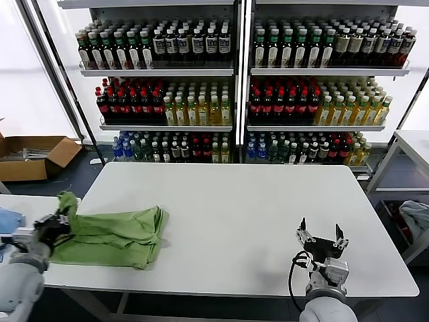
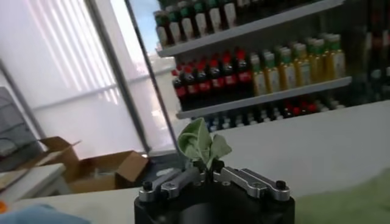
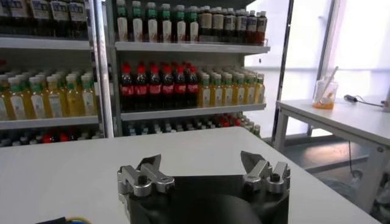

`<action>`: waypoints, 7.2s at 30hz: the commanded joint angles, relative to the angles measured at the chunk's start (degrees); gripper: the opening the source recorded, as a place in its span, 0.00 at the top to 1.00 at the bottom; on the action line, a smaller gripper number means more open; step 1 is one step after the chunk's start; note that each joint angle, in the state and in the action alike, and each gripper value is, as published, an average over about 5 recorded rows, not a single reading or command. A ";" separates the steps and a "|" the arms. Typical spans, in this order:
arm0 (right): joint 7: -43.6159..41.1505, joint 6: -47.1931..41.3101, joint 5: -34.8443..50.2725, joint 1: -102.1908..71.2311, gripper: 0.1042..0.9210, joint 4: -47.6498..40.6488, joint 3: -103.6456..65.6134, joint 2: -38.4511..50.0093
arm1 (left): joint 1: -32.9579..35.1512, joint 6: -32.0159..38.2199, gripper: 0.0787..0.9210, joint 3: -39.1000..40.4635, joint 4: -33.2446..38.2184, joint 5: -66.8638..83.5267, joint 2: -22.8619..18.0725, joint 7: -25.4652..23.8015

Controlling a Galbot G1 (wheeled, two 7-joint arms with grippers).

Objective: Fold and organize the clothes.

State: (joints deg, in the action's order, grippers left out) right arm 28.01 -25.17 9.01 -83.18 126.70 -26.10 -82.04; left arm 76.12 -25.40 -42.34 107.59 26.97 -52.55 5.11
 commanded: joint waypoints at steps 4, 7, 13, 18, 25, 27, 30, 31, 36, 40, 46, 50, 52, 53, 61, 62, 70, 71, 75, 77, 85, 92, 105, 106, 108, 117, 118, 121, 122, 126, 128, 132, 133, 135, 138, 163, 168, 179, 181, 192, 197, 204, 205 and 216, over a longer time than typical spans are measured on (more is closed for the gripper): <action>0.07 0.64 -1.06 -5.26 0.12 2.87 -1.75 -1.01 | -4.14 -3.40 0.96 21.09 6.36 -6.56 -12.72 2.70; 0.07 1.08 -1.10 -6.06 0.12 3.03 -2.25 -1.27 | -4.44 -3.37 0.96 22.27 5.35 -7.26 -12.77 2.61; 0.01 1.64 -1.65 -6.71 0.12 2.84 -2.03 -1.87 | -5.44 -3.80 0.96 23.29 3.69 -8.66 -13.44 1.96; -0.22 1.81 -1.76 -6.75 0.12 2.65 -1.75 -1.96 | -5.96 -2.63 0.96 23.44 -1.31 -13.91 -15.24 0.40; -0.58 1.67 -1.75 -6.39 0.12 2.37 -1.40 -1.41 | -6.75 3.87 0.84 24.37 -8.84 -17.49 -18.41 -0.23; -0.68 1.67 -1.75 -6.31 0.12 2.30 -1.29 -1.29 | -6.66 5.01 0.77 24.50 -9.27 -17.04 -18.99 -0.19; -0.82 1.75 -1.65 -6.26 0.12 2.12 -1.28 -0.96 | -6.30 6.25 0.67 24.95 -8.76 -14.57 -19.60 -0.23; -0.86 1.80 -1.59 -6.26 0.12 2.04 -1.32 -0.84 | -6.15 6.70 0.64 25.11 -8.40 -13.43 -19.79 -0.25; -0.99 2.36 -1.32 -6.17 0.12 1.23 -1.32 -0.43 | -4.61 8.85 0.46 26.24 -3.05 -6.15 -20.27 -0.70; -1.07 2.47 -1.18 -5.38 0.12 0.33 -0.95 -0.63 | -3.35 10.59 0.33 26.59 5.62 4.54 -19.81 -2.13; -1.34 1.86 -1.15 -3.54 0.12 -0.55 -0.03 -0.76 | -4.34 9.88 0.15 22.90 16.14 13.51 -17.36 -1.37; -1.60 1.27 -0.87 -1.95 0.12 -0.86 0.47 -0.48 | -4.73 5.89 0.12 15.47 15.29 13.43 -12.97 1.54; -1.74 0.99 -0.72 -1.20 0.12 -0.98 0.82 -0.36 | -5.01 4.09 0.12 10.43 11.23 12.04 -9.83 2.73; -1.82 0.89 -0.64 -0.87 0.12 -1.04 1.03 -0.28 | -5.04 3.68 0.12 7.93 8.40 10.98 -8.08 2.76; -2.10 0.75 -0.56 0.20 0.12 -2.36 2.13 -0.31 | -1.65 6.10 0.12 -2.40 -10.01 7.44 -1.20 -1.51; -2.11 0.77 -0.60 0.29 0.12 -2.53 2.27 -0.41 | -1.38 6.42 0.12 -2.59 -11.21 7.75 -1.20 -1.78; -2.12 0.76 -0.79 0.49 0.12 -2.94 2.56 -1.10 | -2.16 7.54 0.12 0.53 -14.49 9.89 -3.09 -2.07; -2.11 0.77 -0.81 0.43 0.12 -2.89 2.49 -1.12 | -2.06 7.22 0.12 0.99 -14.24 9.92 -3.23 -2.37; -2.12 0.99 -0.95 -0.16 0.12 -2.66 2.34 -1.36 | -1.85 6.48 0.12 2.62 -13.34 9.84 -3.57 -3.48; -2.15 1.22 -1.08 -0.54 0.12 -2.71 2.36 -1.56 | -1.81 6.45 0.12 3.34 -12.87 9.80 -3.81 -4.05; -2.17 1.58 -1.52 -1.18 0.12 -2.81 2.34 -1.85 | -2.97 6.36 0.12 5.32 -13.14 9.46 -5.10 -4.91; -2.30 1.85 -1.56 -1.75 0.12 -2.62 1.96 -1.75 | -5.10 7.21 0.12 5.62 -17.50 9.41 -5.49 -5.24; -2.29 1.92 -1.79 -1.58 0.12 -2.76 2.32 -1.79 | -4.06 6.39 0.12 5.86 -17.19 10.40 -5.50 -7.17; -2.29 1.91 -1.79 -1.57 0.12 -2.76 2.30 -1.74 | -3.88 6.30 0.12 5.90 -17.09 10.39 -5.58 -7.30; -2.30 1.91 -1.78 -1.58 0.12 -2.76 2.24 -1.65 | -3.62 6.25 0.15 6.00 -16.96 10.37 -5.75 -7.53; -2.26 1.98 -1.78 -1.66 0.12 -2.80 2.22 -1.74 | -3.16 6.08 0.44 6.78 -16.10 10.12 -6.66 -8.03; -2.26 1.99 -1.79 -1.68 0.12 -2.77 2.22 -1.77 | -3.17 6.06 0.47 6.86 -16.10 10.08 -6.74 -8.05; -2.21 1.98 -1.79 -1.72 0.12 -2.64 2.11 -1.77 | -3.22 6.06 0.57 6.93 -16.36 10.05 -6.84 -8.21; -2.19 1.96 -1.79 -1.72 0.12 -2.57 2.05 -1.74 | -3.25 6.09 0.60 6.87 -16.51 10.08 -6.82 -8.27; -2.15 1.85 -1.75 -1.73 0.12 -2.28 1.82 -1.55 | -3.41 6.47 0.75 5.81 -17.27 10.58 -6.29 -8.53; -2.15 1.82 -1.74 -1.72 0.12 -2.24 1.74 -1.46 | -3.43 6.67 0.81 4.51 -17.64 11.16 -5.56 -8.83; -2.17 1.81 -1.71 -1.67 0.12 -2.29 1.75 -1.24 | -3.48 7.78 0.91 0.30 -18.72 12.16 -2.63 -9.35; -2.19 1.80 -1.69 -1.60 0.12 -2.35 1.78 -1.14 | -3.55 8.22 0.92 -1.02 -19.17 12.42 -1.48 -9.29; -2.21 1.77 -1.62 -1.41 0.12 -2.49 1.87 -0.96 | -3.70 8.91 0.92 -3.44 -20.04 13.01 0.93 -9.16; -2.23 1.68 -1.41 -0.84 0.12 -2.87 2.07 -0.67 | -3.89 9.84 0.92 -7.21 -21.58 13.23 5.36 -9.35; -2.15 2.27 -0.74 -2.22 0.12 -3.82 0.46 -0.29 | -4.27 6.54 0.92 9.06 1.98 9.58 -2.66 -3.52; -2.05 2.84 -1.77 -4.74 0.12 -2.93 -1.15 -0.81 | -10.12 2.42 0.92 29.51 11.80 5.06 -12.82 4.82; -2.11 3.29 -6.29 -8.97 0.12 0.36 -1.96 -3.63 | -18.38 1.87 0.92 44.74 -5.68 -9.35 -26.37 6.30; -2.11 3.67 -6.79 -9.28 0.12 0.06 -1.68 -3.87 | -19.31 1.52 0.92 44.67 -5.95 -8.32 -26.06 6.70; -1.17 2.73 -8.22 -6.98 0.12 -2.01 -0.41 -5.32 | -23.45 2.83 0.92 44.60 -7.91 1.52 -27.62 7.18; -1.06 1.85 -8.98 -5.92 0.12 -3.22 -0.29 -5.47 | -22.60 4.83 0.85 47.29 -8.14 7.89 -30.68 6.79; -1.41 -0.29 -7.10 -4.92 0.12 -3.81 -0.09 -4.53 | -22.14 8.07 0.61 46.19 -6.63 13.76 -34.80 8.14; -1.56 -0.31 -5.28 -4.59 0.12 -3.73 0.04 -4.31 | -22.30 8.07 0.58 45.78 -6.16 13.63 -34.60 8.40; -1.32 -5.16 17.48 8.27 0.12 -7.06 4.90 0.45 | -21.86 3.62 0.20 34.59 -3.78 4.74 -22.65 9.43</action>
State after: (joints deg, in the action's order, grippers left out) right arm 26.40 -26.55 11.53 -83.74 121.90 -24.38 -84.33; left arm 53.65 -20.05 -0.18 102.53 35.26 -82.16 13.72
